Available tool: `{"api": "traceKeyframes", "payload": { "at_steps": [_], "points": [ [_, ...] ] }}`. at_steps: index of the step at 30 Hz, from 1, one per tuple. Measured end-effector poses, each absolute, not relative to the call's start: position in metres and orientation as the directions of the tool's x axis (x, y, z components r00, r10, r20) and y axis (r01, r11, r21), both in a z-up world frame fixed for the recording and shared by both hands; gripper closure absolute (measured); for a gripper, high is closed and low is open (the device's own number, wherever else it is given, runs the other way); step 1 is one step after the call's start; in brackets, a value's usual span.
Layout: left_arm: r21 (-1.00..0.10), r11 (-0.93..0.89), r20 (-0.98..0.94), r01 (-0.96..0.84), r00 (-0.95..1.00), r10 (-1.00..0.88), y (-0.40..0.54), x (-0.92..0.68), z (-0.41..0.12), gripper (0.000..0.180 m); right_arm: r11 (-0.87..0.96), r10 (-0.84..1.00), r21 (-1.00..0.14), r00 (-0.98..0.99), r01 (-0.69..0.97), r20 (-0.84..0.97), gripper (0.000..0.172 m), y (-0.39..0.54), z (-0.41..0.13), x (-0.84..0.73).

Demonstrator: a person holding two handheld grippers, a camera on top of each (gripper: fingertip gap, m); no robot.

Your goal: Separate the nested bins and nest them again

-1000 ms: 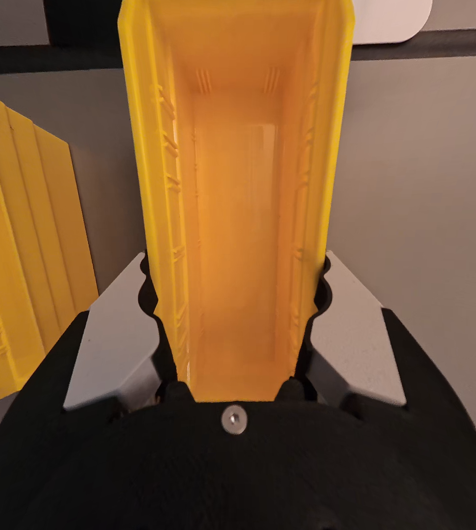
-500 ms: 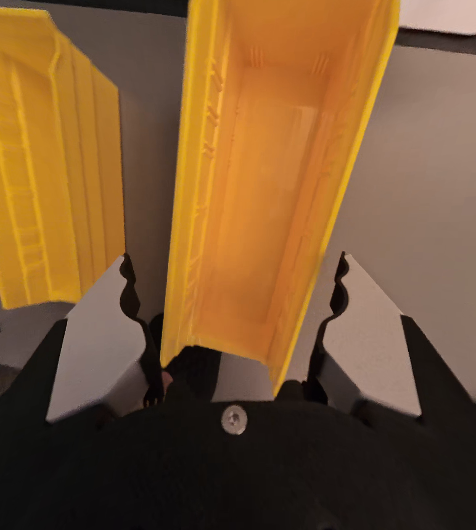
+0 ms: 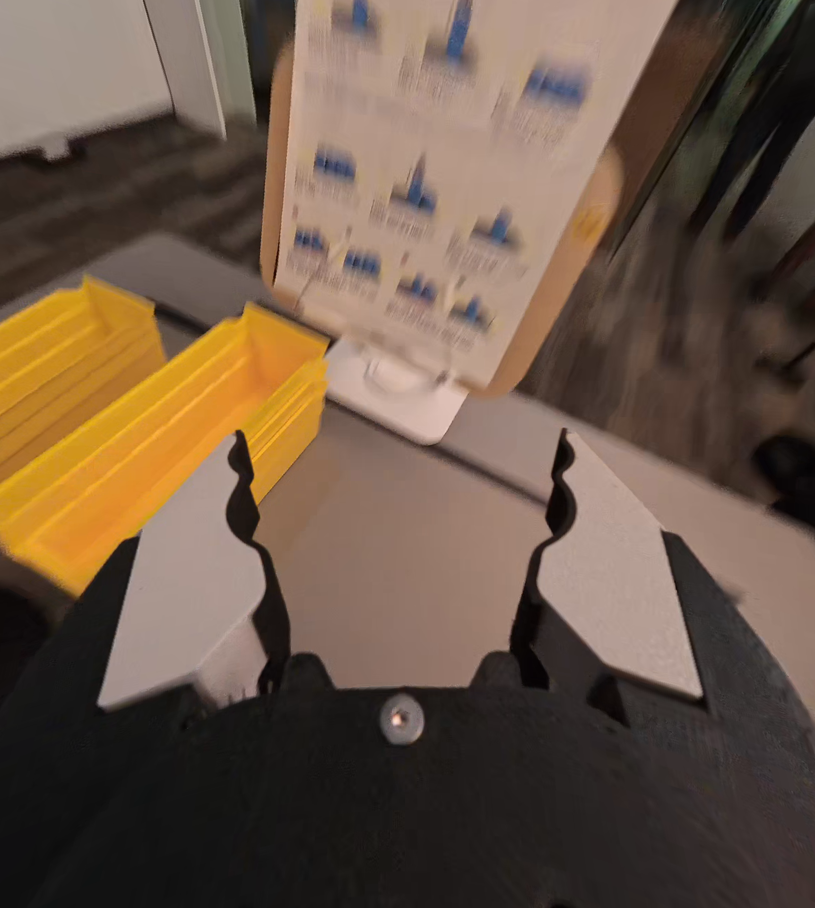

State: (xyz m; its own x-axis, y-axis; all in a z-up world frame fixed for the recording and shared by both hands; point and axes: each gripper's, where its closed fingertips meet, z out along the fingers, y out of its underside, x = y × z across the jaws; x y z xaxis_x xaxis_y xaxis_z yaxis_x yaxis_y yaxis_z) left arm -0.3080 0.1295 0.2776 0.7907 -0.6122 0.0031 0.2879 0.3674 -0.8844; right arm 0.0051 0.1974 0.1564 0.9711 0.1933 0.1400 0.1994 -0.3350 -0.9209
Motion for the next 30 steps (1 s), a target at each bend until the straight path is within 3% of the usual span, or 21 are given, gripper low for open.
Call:
{"api": "traceKeyframes", "payload": {
  "at_steps": [4, 6, 10, 19, 23, 30],
  "points": [
    [-0.962, 0.263, -0.061, 0.073, 0.882, -0.468, 0.164, -0.320, 0.250, 0.088, 0.151, 0.115, -0.944, 0.943, 0.293, 0.311, 0.051, 0.153, 0.213, 0.054],
    [-0.988, 0.141, -0.117, -0.059, 0.886, -0.448, 0.190, -0.318, 0.218, 0.081, 0.225, 0.124, -0.936, 0.945, 0.270, 0.302, 0.050, 0.138, 0.216, 0.072],
    [-0.940, -0.176, -0.182, -0.293, 0.865, -0.468, 0.239, -0.334, 0.130, 0.060, 0.254, 0.175, -0.948, 0.954, 0.193, 0.242, 0.048, 0.134, 0.210, 0.100],
    [-0.687, -0.667, 0.012, -0.289, 0.913, -0.407, 0.279, -0.399, -0.002, 0.022, 0.194, 0.322, -0.978, 0.937, 0.072, 0.133, 0.048, 0.167, 0.173, 0.127],
    [-0.586, -0.782, 0.119, -0.212, 0.932, -0.342, 0.288, -0.395, -0.030, 0.022, 0.038, 0.385, -0.998, 0.921, 0.051, 0.062, 0.048, 0.184, 0.139, 0.129],
    [-0.356, -0.904, -0.022, -0.238, 0.969, -0.246, 0.299, -0.408, -0.081, 0.022, -0.083, 0.352, -0.994, 0.935, 0.072, 0.038, 0.048, 0.203, 0.104, 0.155]
  ]
}}
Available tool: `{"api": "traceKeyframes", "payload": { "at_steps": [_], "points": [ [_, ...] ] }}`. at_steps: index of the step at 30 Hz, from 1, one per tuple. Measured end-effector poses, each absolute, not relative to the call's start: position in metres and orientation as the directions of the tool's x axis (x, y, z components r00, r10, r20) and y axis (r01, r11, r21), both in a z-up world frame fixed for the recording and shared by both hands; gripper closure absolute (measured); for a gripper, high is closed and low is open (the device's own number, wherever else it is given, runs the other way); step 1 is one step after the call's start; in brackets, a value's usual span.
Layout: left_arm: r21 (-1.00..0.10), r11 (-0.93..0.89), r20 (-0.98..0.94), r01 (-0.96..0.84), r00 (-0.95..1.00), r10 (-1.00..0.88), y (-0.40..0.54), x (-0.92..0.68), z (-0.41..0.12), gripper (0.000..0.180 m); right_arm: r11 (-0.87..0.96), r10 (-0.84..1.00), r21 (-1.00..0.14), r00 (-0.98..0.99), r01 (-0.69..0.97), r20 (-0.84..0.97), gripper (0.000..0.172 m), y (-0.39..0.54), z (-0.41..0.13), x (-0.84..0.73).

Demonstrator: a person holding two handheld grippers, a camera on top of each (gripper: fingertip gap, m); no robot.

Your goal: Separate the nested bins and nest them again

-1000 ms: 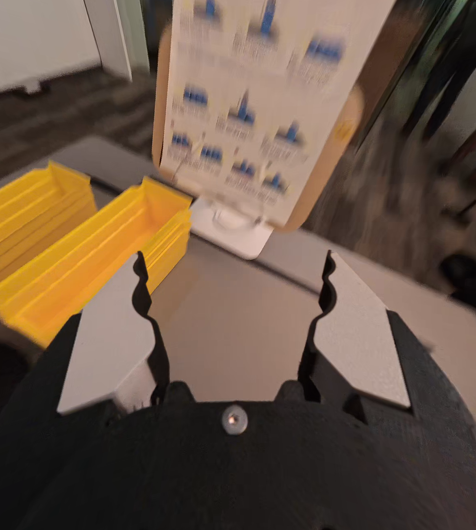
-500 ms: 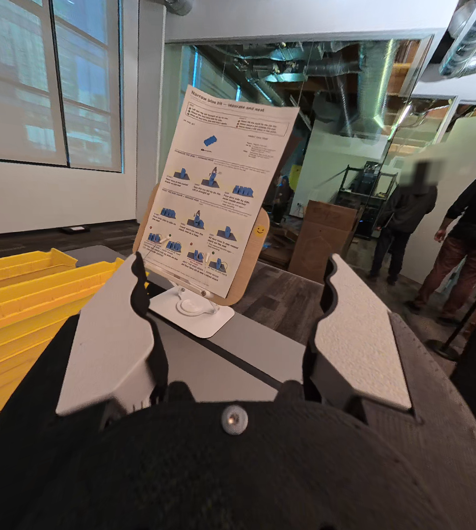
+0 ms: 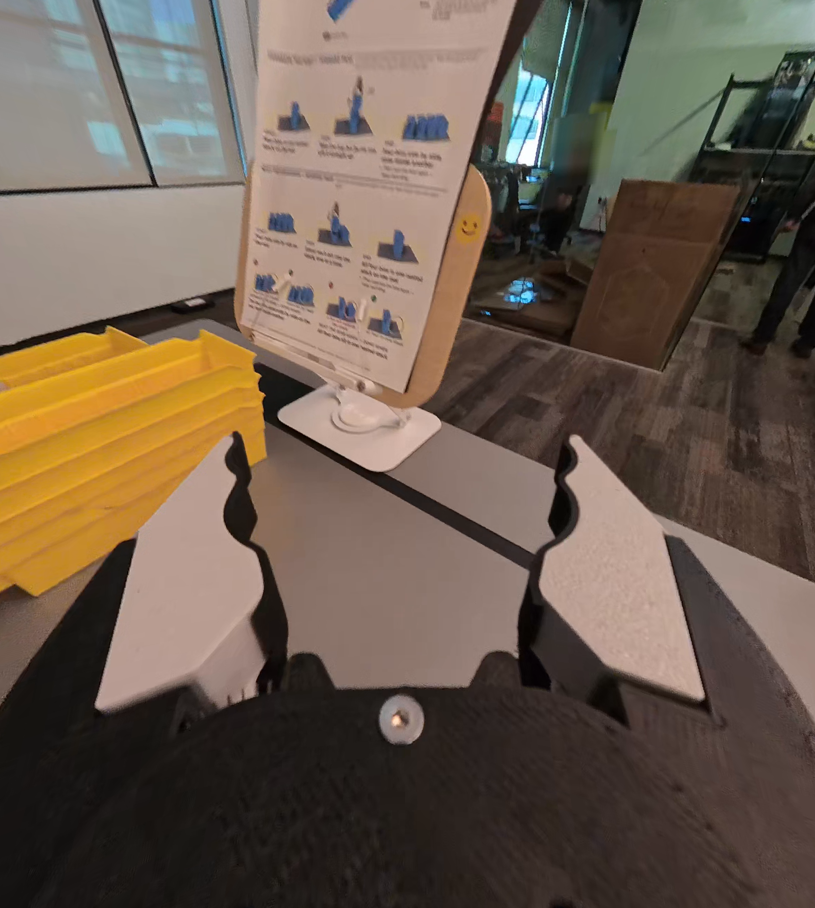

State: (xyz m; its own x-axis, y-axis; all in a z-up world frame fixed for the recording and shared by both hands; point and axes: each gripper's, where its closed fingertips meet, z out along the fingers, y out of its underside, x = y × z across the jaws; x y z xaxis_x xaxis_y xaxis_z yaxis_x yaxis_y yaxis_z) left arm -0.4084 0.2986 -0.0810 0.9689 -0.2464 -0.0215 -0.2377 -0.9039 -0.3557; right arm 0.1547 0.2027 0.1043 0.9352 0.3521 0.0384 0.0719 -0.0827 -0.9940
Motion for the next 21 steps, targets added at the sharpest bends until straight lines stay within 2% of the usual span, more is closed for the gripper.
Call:
{"api": "traceKeyframes", "payload": {
  "at_steps": [5, 10, 21],
  "points": [
    [-0.264, -0.939, -0.059, -0.219, 0.976, -0.211, 0.299, -0.419, -0.108, 0.022, -0.119, 0.353, -0.992, 0.936, 0.053, 0.008, 0.048, 0.203, 0.099, 0.167],
    [-0.242, -0.952, 0.012, -0.185, 0.981, -0.194, 0.297, -0.416, -0.115, 0.023, -0.107, 0.368, -0.994, 0.930, 0.033, -0.009, 0.050, 0.202, 0.102, 0.167],
    [-0.142, -0.973, 0.009, -0.184, 0.982, -0.187, 0.283, -0.416, -0.112, 0.045, -0.134, 0.375, -0.991, 0.926, 0.018, -0.034, 0.052, 0.205, 0.095, 0.169]
  ]
}}
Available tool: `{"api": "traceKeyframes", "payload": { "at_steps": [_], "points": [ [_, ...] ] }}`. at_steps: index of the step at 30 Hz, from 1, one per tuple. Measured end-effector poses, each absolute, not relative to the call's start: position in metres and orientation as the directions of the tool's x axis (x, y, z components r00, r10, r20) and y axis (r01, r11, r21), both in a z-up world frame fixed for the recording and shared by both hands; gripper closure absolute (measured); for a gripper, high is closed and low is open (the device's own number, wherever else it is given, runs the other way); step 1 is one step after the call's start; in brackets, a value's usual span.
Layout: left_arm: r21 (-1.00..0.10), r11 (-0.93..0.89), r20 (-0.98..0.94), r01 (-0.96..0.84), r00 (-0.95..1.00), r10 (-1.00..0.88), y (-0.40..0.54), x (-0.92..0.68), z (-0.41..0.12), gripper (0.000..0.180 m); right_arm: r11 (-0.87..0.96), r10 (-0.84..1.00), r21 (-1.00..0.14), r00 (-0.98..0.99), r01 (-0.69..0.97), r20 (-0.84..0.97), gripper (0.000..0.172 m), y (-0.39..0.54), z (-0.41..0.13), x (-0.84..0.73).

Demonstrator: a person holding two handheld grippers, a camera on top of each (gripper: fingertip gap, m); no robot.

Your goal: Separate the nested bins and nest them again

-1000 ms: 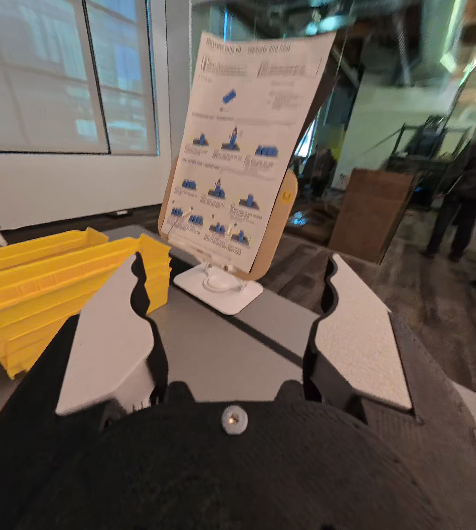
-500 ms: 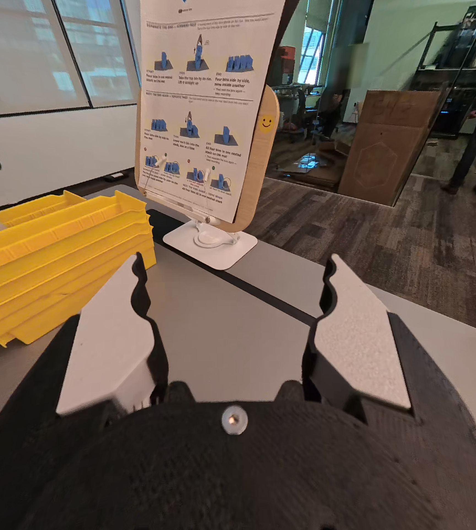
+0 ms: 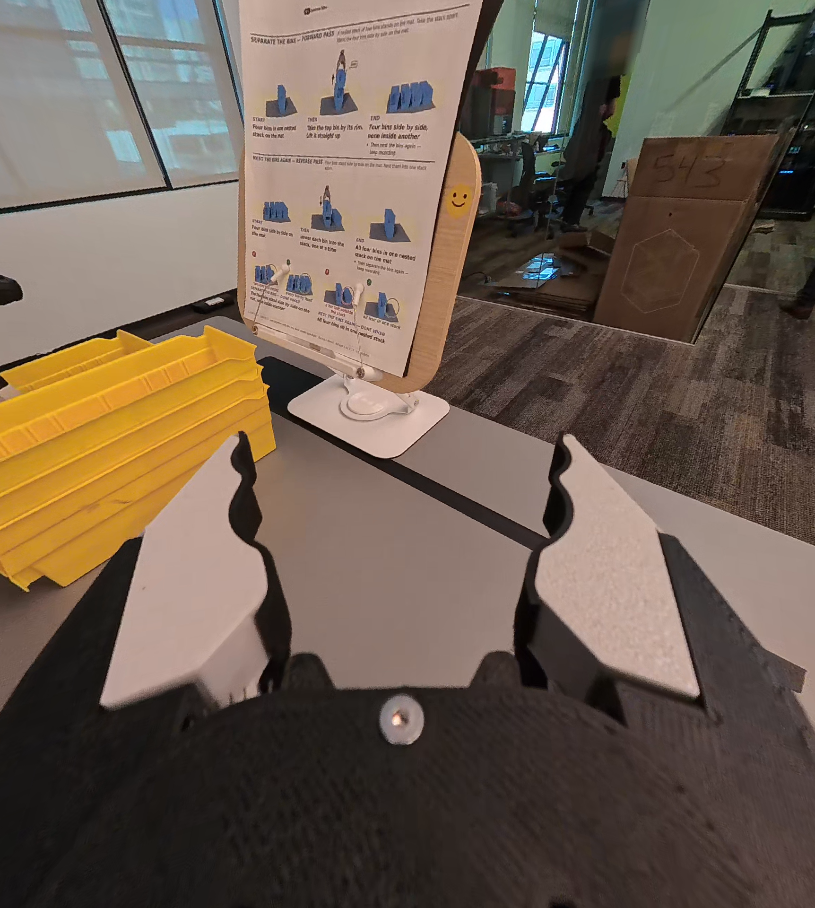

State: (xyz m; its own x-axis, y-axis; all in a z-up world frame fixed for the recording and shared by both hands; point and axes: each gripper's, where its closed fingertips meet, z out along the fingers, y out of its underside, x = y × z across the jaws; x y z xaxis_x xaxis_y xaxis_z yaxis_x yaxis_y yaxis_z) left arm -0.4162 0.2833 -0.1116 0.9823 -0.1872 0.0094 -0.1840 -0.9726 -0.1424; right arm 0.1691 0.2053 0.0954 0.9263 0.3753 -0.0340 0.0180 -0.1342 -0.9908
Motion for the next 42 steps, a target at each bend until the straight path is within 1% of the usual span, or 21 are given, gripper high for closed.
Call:
{"api": "traceKeyframes", "payload": {
  "at_steps": [3, 4, 8, 18, 20, 21, 23, 26, 28, 33, 42],
  "points": [
    [-0.121, -0.973, -0.002, -0.196, 0.980, -0.197, 0.280, -0.417, -0.111, 0.048, -0.138, 0.377, -0.990, 0.926, 0.015, -0.038, 0.053, 0.205, 0.095, 0.170],
    [-0.105, -0.972, -0.009, -0.208, 0.978, -0.208, 0.278, -0.417, -0.111, 0.046, -0.138, 0.376, -0.990, 0.926, 0.014, -0.039, 0.054, 0.205, 0.095, 0.171],
    [-0.036, -0.969, -0.020, -0.243, 0.970, -0.242, 0.268, -0.417, -0.115, 0.029, -0.141, 0.376, -0.990, 0.925, 0.002, -0.051, 0.054, 0.205, 0.094, 0.173],
    [0.038, -0.966, -0.039, -0.255, 0.966, -0.256, 0.262, -0.419, -0.118, 0.022, -0.169, 0.382, -0.986, 0.922, 0.001, -0.064, 0.054, 0.207, 0.088, 0.171],
    [0.086, -0.958, -0.081, -0.275, 0.956, -0.281, 0.258, -0.425, -0.122, 0.022, -0.175, 0.382, -0.985, 0.922, 0.005, -0.063, 0.054, 0.208, 0.087, 0.170],
    [0.079, -0.958, -0.084, -0.274, 0.956, -0.281, 0.259, -0.425, -0.122, 0.023, -0.177, 0.381, -0.984, 0.922, 0.006, -0.063, 0.054, 0.209, 0.086, 0.171],
    [0.045, -0.962, -0.084, -0.270, 0.958, -0.273, 0.264, -0.424, -0.121, 0.031, -0.182, 0.380, -0.983, 0.922, 0.004, -0.066, 0.055, 0.209, 0.085, 0.171],
    [0.038, -0.963, -0.090, -0.267, 0.959, -0.270, 0.265, -0.424, -0.119, 0.042, -0.186, 0.383, -0.983, 0.921, 0.004, -0.069, 0.055, 0.210, 0.084, 0.170],
    [0.037, -0.963, -0.094, -0.266, 0.959, -0.269, 0.264, -0.424, -0.117, 0.046, -0.193, 0.388, -0.981, 0.919, 0.009, -0.068, 0.056, 0.210, 0.082, 0.168],
    [0.031, -0.964, -0.110, -0.264, 0.958, -0.266, 0.262, -0.424, -0.103, 0.051, -0.199, 0.392, -0.980, 0.917, 0.012, -0.069, 0.056, 0.210, 0.080, 0.167],
    [0.085, -0.963, -0.172, -0.257, 0.948, -0.268, 0.245, -0.429, -0.071, 0.054, -0.195, 0.402, -0.981, 0.911, -0.016, -0.095, 0.057, 0.207, 0.084, 0.169]
  ]
}}
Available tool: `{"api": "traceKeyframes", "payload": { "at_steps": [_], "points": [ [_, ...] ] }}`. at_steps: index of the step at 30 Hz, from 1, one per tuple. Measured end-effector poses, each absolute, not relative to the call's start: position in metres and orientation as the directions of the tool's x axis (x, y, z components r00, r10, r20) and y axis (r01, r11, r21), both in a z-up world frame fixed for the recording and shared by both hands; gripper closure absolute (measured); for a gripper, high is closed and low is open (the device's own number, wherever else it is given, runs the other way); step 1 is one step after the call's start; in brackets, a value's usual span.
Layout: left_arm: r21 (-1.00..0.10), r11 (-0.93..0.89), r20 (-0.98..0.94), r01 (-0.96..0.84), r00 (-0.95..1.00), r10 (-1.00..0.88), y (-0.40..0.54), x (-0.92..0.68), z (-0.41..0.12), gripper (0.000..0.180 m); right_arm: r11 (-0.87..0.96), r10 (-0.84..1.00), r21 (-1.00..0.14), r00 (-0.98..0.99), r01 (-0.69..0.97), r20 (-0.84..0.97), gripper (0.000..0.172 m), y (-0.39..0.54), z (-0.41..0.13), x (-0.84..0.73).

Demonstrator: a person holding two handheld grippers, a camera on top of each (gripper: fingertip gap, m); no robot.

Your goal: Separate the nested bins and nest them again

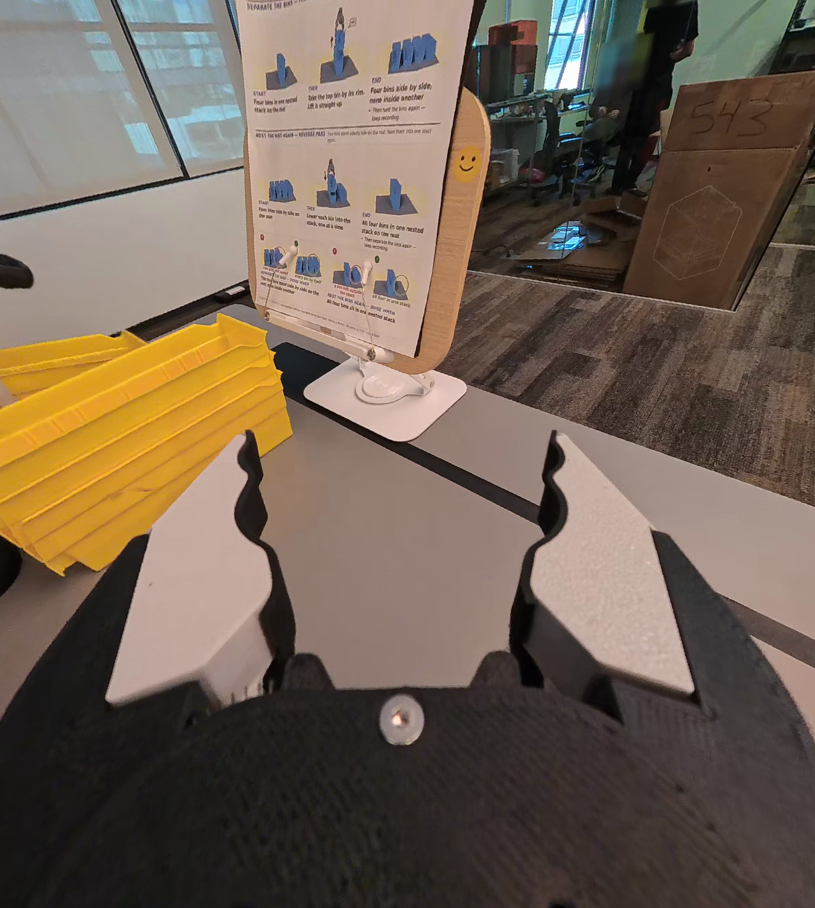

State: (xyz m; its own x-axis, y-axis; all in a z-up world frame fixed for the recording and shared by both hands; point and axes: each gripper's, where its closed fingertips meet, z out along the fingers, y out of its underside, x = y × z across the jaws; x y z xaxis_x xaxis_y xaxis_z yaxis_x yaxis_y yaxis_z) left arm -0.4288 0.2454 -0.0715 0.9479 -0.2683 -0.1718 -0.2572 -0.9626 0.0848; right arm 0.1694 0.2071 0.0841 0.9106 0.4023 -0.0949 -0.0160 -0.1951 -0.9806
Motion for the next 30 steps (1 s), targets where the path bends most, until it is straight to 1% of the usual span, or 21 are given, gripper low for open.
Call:
{"api": "traceKeyframes", "payload": {
  "at_steps": [8, 16, 20, 25, 28, 30],
  "points": [
    [0.048, -0.965, -0.206, -0.260, 0.942, -0.264, 0.239, -0.422, -0.032, 0.053, -0.191, 0.410, -0.980, 0.903, -0.054, -0.129, 0.058, 0.204, 0.088, 0.173],
    [-0.018, -0.965, -0.253, -0.262, 0.935, -0.249, 0.239, -0.375, 0.043, 0.051, -0.205, 0.415, -0.976, 0.897, -0.069, -0.150, 0.058, 0.205, 0.085, 0.174],
    [-0.073, -0.957, -0.189, -0.281, 0.946, -0.263, 0.242, -0.325, 0.072, 0.049, -0.226, 0.399, -0.972, 0.904, -0.069, -0.156, 0.058, 0.205, 0.079, 0.181],
    [-0.115, -0.951, -0.009, -0.286, 0.958, -0.286, 0.241, -0.252, 0.072, 0.049, -0.223, 0.396, -0.965, 0.891, -0.140, -0.221, 0.059, 0.204, 0.082, 0.191],
    [-0.101, -0.958, 0.087, -0.268, 0.957, -0.277, 0.239, -0.218, 0.058, 0.048, -0.233, 0.417, -0.962, 0.880, -0.140, -0.229, 0.059, 0.203, 0.080, 0.188],
    [-0.083, -0.964, 0.108, -0.253, 0.959, -0.261, 0.239, -0.206, 0.045, 0.048, -0.236, 0.417, -0.962, 0.881, -0.133, -0.224, 0.059, 0.203, 0.078, 0.188]
  ]
}}
